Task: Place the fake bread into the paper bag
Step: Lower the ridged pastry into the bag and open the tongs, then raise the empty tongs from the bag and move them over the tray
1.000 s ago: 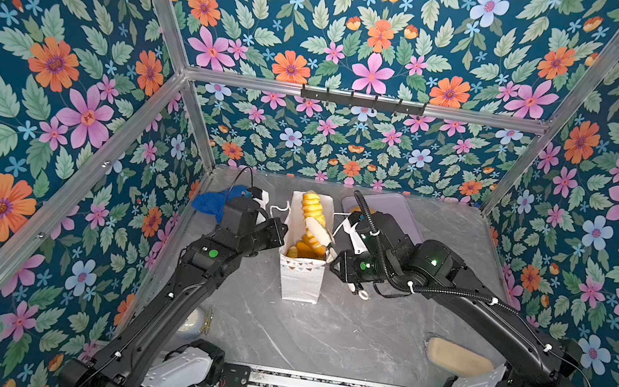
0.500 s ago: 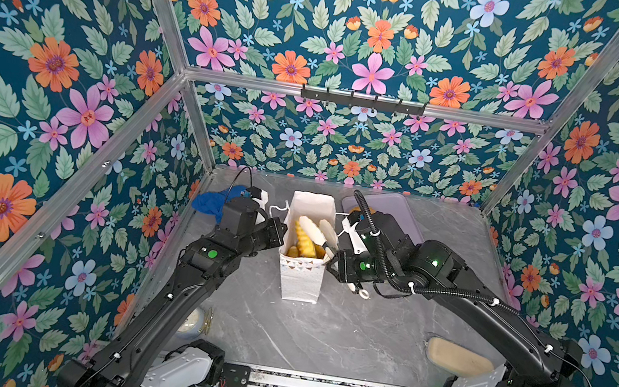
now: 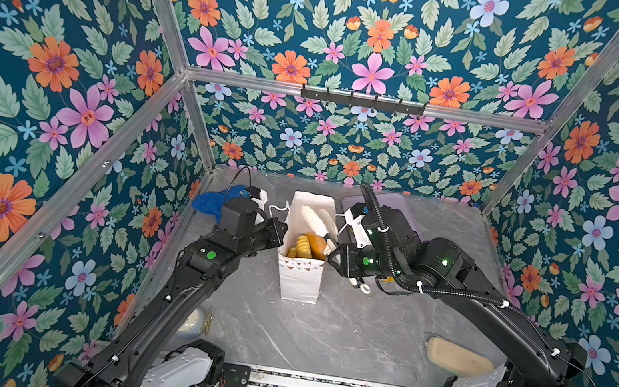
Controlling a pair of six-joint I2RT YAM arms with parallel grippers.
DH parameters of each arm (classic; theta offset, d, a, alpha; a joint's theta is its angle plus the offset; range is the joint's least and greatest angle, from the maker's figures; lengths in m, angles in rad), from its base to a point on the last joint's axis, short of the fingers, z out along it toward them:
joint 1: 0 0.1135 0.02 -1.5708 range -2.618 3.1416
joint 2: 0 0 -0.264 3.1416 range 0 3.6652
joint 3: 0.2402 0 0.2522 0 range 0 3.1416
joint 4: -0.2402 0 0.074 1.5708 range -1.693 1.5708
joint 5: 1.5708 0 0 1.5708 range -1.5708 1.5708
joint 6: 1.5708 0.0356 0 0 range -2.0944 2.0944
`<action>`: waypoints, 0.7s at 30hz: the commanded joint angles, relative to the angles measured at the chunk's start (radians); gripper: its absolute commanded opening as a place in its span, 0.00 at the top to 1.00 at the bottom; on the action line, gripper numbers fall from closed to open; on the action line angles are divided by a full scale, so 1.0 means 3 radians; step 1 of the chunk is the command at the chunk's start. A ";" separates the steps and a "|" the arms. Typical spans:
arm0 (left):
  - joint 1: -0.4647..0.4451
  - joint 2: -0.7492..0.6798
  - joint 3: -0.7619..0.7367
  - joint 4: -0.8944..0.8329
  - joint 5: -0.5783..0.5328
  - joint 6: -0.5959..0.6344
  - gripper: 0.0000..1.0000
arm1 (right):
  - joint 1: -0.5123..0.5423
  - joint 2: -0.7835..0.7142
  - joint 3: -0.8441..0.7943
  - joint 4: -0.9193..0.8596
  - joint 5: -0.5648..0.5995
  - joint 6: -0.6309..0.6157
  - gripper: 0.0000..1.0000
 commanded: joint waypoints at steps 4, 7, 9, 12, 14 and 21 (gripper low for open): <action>0.0002 -0.0004 0.0022 -0.0015 -0.0013 0.0003 0.72 | 0.0008 -0.0015 0.0167 -0.0106 0.0148 -0.0098 0.61; 0.0002 -0.0001 0.0028 -0.0013 -0.0007 0.0010 0.71 | 0.0008 -0.0020 0.0235 -0.0157 0.0213 -0.0139 0.61; 0.0002 -0.0006 0.0028 -0.0022 -0.0010 0.0009 0.72 | 0.0008 -0.0031 0.0285 -0.0196 0.0268 -0.0176 0.61; 0.0002 -0.0011 0.0022 -0.0025 -0.0012 0.0012 0.74 | 0.0002 -0.0054 0.0361 -0.0271 0.0398 -0.0242 0.61; 0.0001 -0.0008 0.0022 -0.0022 -0.0017 0.0007 0.76 | -0.0005 -0.0070 0.0422 -0.0342 0.0491 -0.0286 0.61; 0.0002 0.0043 0.0043 -0.0038 -0.0022 0.0011 0.79 | -0.0204 -0.0292 0.0331 -0.0419 0.0591 -0.0378 0.62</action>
